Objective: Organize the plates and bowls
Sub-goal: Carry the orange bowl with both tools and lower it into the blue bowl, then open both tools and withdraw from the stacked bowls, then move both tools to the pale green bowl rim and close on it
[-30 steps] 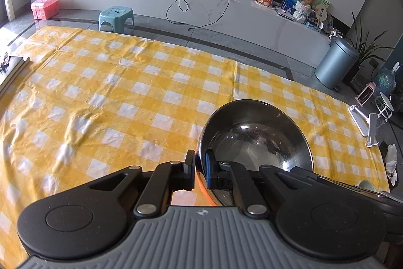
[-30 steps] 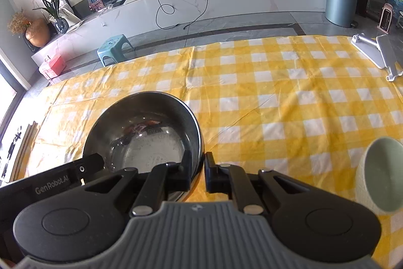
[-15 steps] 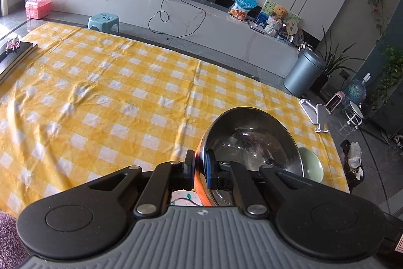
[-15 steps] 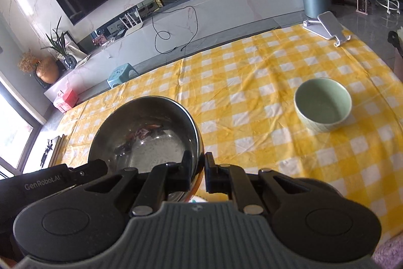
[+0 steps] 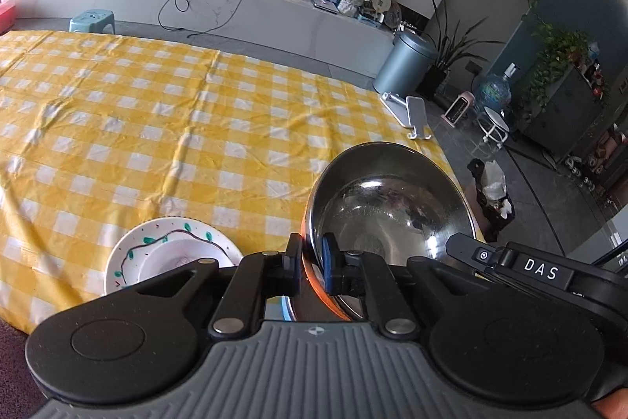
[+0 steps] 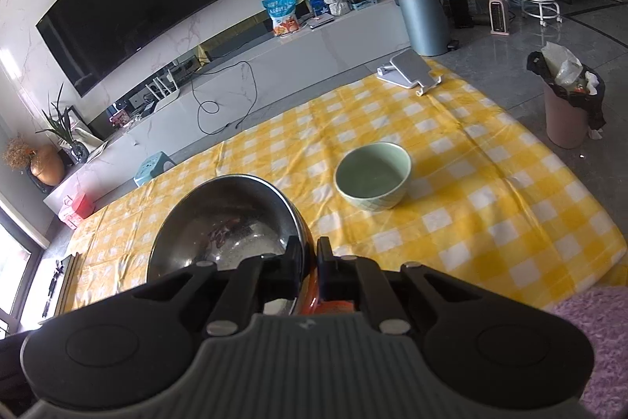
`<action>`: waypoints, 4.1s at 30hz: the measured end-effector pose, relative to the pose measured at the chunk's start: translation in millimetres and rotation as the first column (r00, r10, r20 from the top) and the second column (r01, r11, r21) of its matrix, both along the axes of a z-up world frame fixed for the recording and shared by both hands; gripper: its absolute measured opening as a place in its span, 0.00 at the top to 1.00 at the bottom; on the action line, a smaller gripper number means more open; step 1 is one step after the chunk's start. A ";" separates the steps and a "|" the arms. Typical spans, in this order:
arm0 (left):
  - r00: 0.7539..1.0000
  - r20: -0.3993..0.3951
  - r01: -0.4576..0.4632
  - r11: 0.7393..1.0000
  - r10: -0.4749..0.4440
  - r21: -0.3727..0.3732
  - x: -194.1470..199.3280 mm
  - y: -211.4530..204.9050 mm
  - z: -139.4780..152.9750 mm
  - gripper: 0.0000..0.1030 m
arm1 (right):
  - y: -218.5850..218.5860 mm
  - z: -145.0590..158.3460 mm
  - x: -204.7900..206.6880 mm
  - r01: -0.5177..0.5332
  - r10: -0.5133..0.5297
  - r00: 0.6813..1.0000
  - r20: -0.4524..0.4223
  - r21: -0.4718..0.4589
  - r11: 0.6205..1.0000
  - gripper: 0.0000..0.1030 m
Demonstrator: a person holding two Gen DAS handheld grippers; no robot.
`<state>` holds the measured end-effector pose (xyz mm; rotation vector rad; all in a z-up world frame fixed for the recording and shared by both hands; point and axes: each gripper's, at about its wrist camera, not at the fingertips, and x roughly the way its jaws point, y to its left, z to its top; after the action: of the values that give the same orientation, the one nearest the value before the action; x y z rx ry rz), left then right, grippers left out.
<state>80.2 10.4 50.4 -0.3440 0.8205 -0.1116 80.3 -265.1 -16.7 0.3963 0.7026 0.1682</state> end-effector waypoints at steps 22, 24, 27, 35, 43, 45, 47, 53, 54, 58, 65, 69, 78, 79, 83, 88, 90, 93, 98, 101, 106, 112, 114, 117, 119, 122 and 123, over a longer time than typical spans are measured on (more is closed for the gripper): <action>0.993 -0.112 0.043 0.997 -0.035 0.071 6.3 -23.1 -38.0 0.88 | -12.8 -49.5 8.8 0.030 -0.034 0.993 -0.114 -0.041 0.999 0.96; 0.993 -0.116 0.039 0.996 -0.029 0.084 7.7 -24.3 -39.3 0.88 | -11.9 -51.1 10.3 0.025 -0.029 0.993 -0.116 -0.043 0.999 0.96; 0.992 -0.126 0.037 0.994 -0.024 0.100 10.0 -25.7 -43.3 0.88 | -10.0 -53.9 13.2 0.018 -0.024 0.993 -0.118 -0.054 0.998 0.96; 0.992 -0.122 0.054 0.988 -0.036 0.144 10.2 -30.9 -47.4 0.88 | -6.4 -58.8 13.5 0.005 -0.013 0.994 -0.111 -0.072 0.997 0.95; 0.993 -0.113 0.046 0.991 -0.032 0.123 9.4 -24.7 -50.6 0.67 | -8.0 -54.2 9.6 0.016 -0.023 0.997 -0.068 -0.105 0.994 0.78; 0.993 -0.116 0.035 0.994 -0.023 0.104 9.5 -20.7 -51.5 0.50 | -12.3 -55.1 9.3 0.027 -0.033 0.997 -0.069 -0.094 0.995 0.61; 0.992 -0.127 0.025 0.998 -0.018 0.059 10.4 -14.9 -53.6 0.48 | -15.7 -58.4 11.2 0.030 -0.037 0.995 -0.089 -0.077 0.997 0.60; 0.982 -0.185 0.016 0.994 -0.036 -0.110 15.0 -4.3 -65.4 0.50 | -28.3 -80.9 18.5 0.035 -0.016 0.979 -0.204 0.090 0.995 0.59; 0.981 -0.188 0.016 0.993 -0.038 -0.116 15.7 -4.7 -66.6 0.56 | -28.7 -83.5 19.1 0.035 -0.010 0.976 -0.215 0.112 0.993 0.59; 0.982 -0.189 0.010 0.995 -0.029 -0.100 16.8 -5.0 -67.8 0.66 | -27.9 -87.7 20.8 0.040 -0.002 0.972 -0.234 0.156 0.987 0.76; 0.983 -0.184 0.001 0.995 -0.019 -0.098 24.1 -2.3 -67.6 0.73 | -23.0 -84.5 27.1 0.045 -0.017 0.974 -0.225 0.120 0.992 0.79; 0.984 -0.178 -0.005 0.996 -0.012 -0.094 30.4 -1.4 -68.2 0.73 | -18.9 -83.8 35.3 0.047 -0.024 0.977 -0.214 0.105 0.993 0.79; 0.988 -0.151 0.011 0.998 -0.020 -0.058 35.1 -2.2 -66.5 0.72 | -11.8 -81.8 39.9 0.021 -0.004 0.983 -0.186 0.089 0.996 0.74; 0.989 -0.146 0.016 0.999 -0.023 -0.052 34.7 -2.4 -65.7 0.71 | -13.0 -80.0 38.3 0.019 -0.003 0.985 -0.174 0.091 0.996 0.74; 0.995 -0.102 0.019 0.999 -0.023 -0.032 32.4 0.5 -54.8 0.56 | -19.2 -68.0 31.3 0.012 -0.002 0.992 -0.124 0.081 0.997 0.62; 1.000 -0.024 0.011 1.000 -0.011 0.008 36.2 2.6 -30.8 0.51 | -32.7 -49.2 24.0 0.016 -0.014 0.999 -0.031 0.086 0.996 0.50; 1.000 -0.006 0.022 1.000 -0.021 0.019 42.2 -0.2 -22.2 0.50 | -37.6 -43.4 25.0 0.030 -0.030 1.000 -0.001 0.076 0.997 0.48; 0.999 0.004 0.052 0.998 -0.052 0.037 55.0 -9.5 -11.0 0.50 | -43.7 -39.0 34.6 0.066 -0.066 0.997 0.026 0.006 0.998 0.47; 0.994 -0.020 0.107 0.994 -0.107 0.004 82.4 -26.3 -8.1 0.49 | -59.6 -44.1 61.6 0.101 -0.101 0.995 0.010 0.003 0.995 0.48; 0.991 -0.051 0.120 0.993 -0.120 0.006 100.9 -36.9 -11.8 0.49 | -63.7 -47.4 77.9 0.117 -0.117 0.993 -0.002 -0.008 0.993 0.48; 0.986 -0.096 0.140 0.990 -0.137 0.017 129.8 -51.0 -21.1 0.47 | -68.4 -56.5 105.1 0.126 -0.127 0.992 -0.021 -0.012 0.992 0.48; 0.979 -0.156 0.143 0.988 -0.133 0.056 162.6 -62.3 -37.6 0.46 | -68.2 -76.2 135.8 0.097 -0.097 0.992 -0.080 -0.004 0.995 0.48; 0.975 -0.177 0.149 0.987 -0.137 0.055 170.8 -65.0 -43.9 0.46 | -69.1 -81.0 143.8 0.086 -0.085 0.991 -0.100 0.014 0.996 0.48; 0.969 -0.204 0.154 0.987 -0.141 0.045 180.0 -68.7 -53.5 0.46 | -69.7 -84.5 152.3 0.076 -0.074 0.990 -0.119 0.015 0.997 0.51; 0.964 -0.221 0.157 0.987 -0.145 0.038 184.2 -71.3 -59.7 0.46 | -69.5 -85.7 157.0 0.070 -0.068 0.989 -0.132 0.014 0.997 0.55; 0.959 -0.239 0.168 0.985 -0.154 0.038 188.5 -74.8 -67.3 0.46 | -69.6 -89.0 165.0 0.061 -0.058 0.986 -0.159 0.016 0.998 0.60; 0.957 -0.245 0.171 0.984 -0.157 0.039 191.2 -76.3 -69.2 0.46 | -69.9 -90.5 167.1 0.058 -0.053 0.984 -0.170 0.022 0.998 0.62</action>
<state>271.4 -66.0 -18.8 -0.2348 1.0916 -0.2029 247.4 -335.0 -107.2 0.4593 0.8562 0.0921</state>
